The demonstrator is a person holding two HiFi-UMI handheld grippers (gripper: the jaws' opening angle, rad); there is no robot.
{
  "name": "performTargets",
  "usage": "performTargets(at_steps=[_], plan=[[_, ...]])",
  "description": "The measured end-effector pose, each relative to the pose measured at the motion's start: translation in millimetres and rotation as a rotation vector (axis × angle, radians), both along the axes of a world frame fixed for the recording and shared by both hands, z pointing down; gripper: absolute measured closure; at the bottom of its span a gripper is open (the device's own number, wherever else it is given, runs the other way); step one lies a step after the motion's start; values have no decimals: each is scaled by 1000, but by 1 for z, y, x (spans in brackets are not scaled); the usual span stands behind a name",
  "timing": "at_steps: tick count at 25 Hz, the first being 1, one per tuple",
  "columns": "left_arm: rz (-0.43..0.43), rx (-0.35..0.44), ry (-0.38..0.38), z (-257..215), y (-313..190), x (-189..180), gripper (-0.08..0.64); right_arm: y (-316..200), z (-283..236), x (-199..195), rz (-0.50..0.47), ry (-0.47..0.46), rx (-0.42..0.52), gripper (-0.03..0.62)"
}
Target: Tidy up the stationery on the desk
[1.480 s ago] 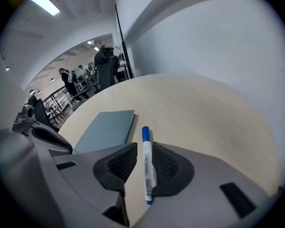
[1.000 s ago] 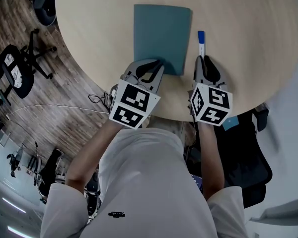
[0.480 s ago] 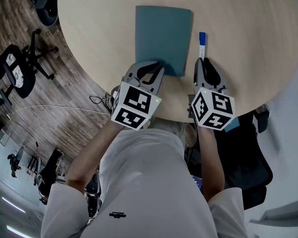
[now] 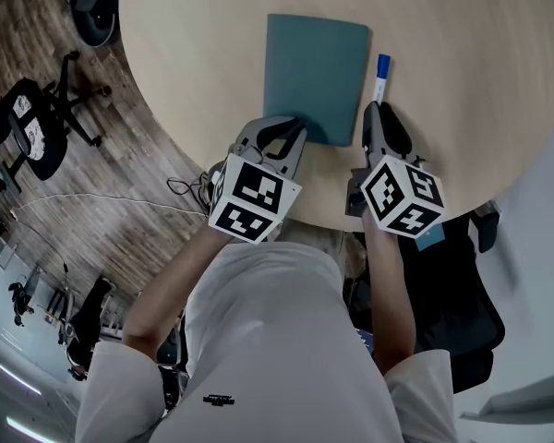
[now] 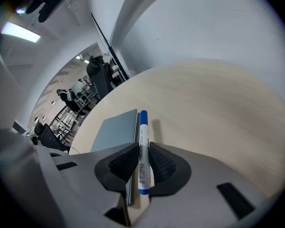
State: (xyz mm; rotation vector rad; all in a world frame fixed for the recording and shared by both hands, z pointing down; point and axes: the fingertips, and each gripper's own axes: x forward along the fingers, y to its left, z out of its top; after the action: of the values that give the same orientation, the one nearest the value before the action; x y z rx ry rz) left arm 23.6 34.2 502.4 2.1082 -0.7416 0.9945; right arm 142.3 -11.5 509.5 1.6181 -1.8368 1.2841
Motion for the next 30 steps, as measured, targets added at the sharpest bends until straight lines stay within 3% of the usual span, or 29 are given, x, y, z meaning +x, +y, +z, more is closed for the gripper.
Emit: performTargets(at_steps=[16,30], plan=[[-11,-25,14,11,-16,-18,523,-24,19,-31,2,-86,-33,502],[-1,-24,15,10,-16,-1,523,-16,11,-29,-57,-112,-10,471]])
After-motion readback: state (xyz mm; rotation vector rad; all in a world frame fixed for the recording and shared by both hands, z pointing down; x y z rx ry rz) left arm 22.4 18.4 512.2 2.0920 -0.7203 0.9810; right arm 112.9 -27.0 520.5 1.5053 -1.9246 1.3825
